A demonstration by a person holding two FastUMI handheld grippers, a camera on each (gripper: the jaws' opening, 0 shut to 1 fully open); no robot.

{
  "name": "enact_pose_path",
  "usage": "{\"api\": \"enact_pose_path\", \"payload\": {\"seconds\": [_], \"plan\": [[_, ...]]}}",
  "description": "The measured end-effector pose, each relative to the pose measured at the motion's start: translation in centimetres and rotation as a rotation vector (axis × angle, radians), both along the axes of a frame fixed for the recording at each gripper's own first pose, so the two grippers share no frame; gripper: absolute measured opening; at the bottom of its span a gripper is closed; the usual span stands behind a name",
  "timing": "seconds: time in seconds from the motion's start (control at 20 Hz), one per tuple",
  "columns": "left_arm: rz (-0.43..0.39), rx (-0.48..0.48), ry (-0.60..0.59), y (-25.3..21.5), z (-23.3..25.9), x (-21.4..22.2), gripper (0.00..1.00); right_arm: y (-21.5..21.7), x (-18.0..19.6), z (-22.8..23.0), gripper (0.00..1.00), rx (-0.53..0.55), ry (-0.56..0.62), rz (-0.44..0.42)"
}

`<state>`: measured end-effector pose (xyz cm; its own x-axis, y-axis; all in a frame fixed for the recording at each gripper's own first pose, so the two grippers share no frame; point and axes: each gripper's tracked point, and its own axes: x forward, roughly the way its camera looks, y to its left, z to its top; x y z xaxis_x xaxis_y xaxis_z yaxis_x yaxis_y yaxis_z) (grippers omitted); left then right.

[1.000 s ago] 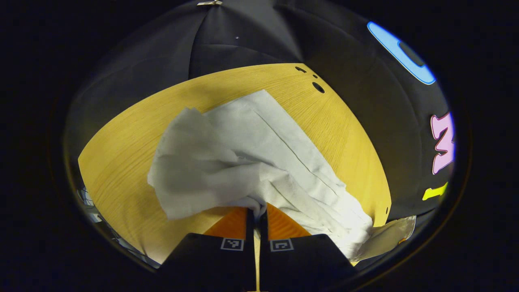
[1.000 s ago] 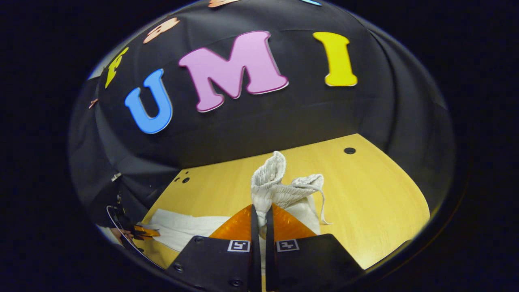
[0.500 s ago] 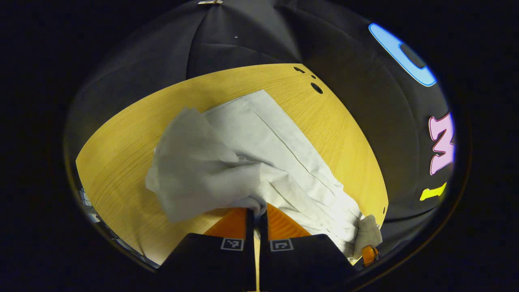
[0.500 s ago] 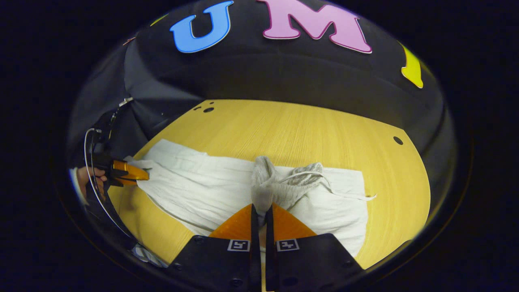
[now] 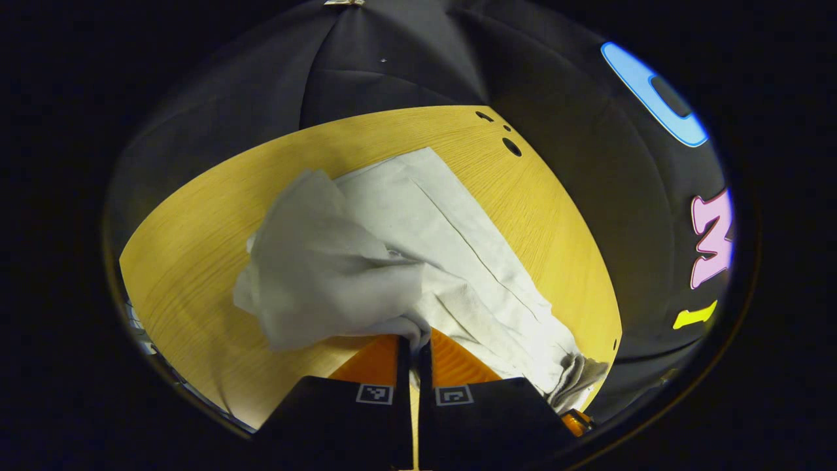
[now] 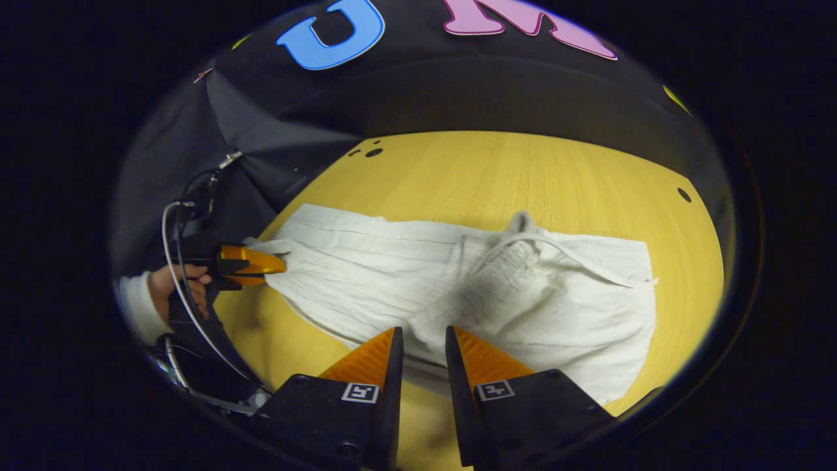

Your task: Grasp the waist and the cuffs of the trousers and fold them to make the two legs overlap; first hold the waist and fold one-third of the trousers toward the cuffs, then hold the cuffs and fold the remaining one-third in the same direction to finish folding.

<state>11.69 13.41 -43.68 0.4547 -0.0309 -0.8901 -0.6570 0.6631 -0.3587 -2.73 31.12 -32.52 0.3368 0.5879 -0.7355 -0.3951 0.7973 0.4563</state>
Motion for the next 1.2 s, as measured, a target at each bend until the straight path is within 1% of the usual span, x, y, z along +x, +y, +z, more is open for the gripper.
{"api": "enact_pose_path", "payload": {"seconds": [0.05, 0.1, 0.2, 0.4, 0.5, 0.65, 0.75, 0.85, 1.1, 1.2], "plan": [[0.002, -0.004, 0.0, 0.0, 0.0, -0.1, 0.09, -0.2, 0.0, 0.7, 0.41, 0.024, 0.002, -0.023], [0.001, -0.01, 0.001, -0.1, 0.0, -0.1, 0.09, -0.7, 0.2, 1.3, 0.42, 0.034, -0.001, -0.047], [0.007, -0.025, 0.001, -0.1, 0.2, 0.0, 0.09, -2.5, 0.6, 1.9, 0.42, 0.034, -0.011, -0.098], [0.056, -0.029, -0.027, 0.1, 0.9, 0.7, 0.09, -7.4, 0.7, 2.0, 0.42, 0.01, -0.005, -0.199], [0.057, -0.009, -0.061, 0.1, 1.7, 1.5, 0.09, -10.6, 0.4, 1.7, 0.42, -0.028, 0.003, -0.246], [0.035, 0.05, -0.134, -0.3, 4.2, 3.1, 0.09, -13.8, 0.6, 2.2, 0.42, -0.024, 0.01, -0.313], [-0.004, 0.091, -0.194, -1.2, 6.4, 4.4, 0.09, -15.7, 0.9, 3.0, 0.42, -0.012, 0.0, -0.348], [-0.063, 0.123, -0.25, -2.6, 8.2, 5.5, 0.09, -17.3, 1.2, 3.5, 0.42, -0.005, -0.011, -0.373], [-0.207, 0.182, -0.37, -8.4, 12.2, 8.7, 0.09, -20.8, 1.4, 4.6, 0.42, 0.004, -0.035, -0.423], [-0.285, 0.216, -0.421, -11.1, 13.5, 9.9, 0.09, -22.4, 1.6, 4.9, 0.42, 0.004, -0.042, -0.441]]}}
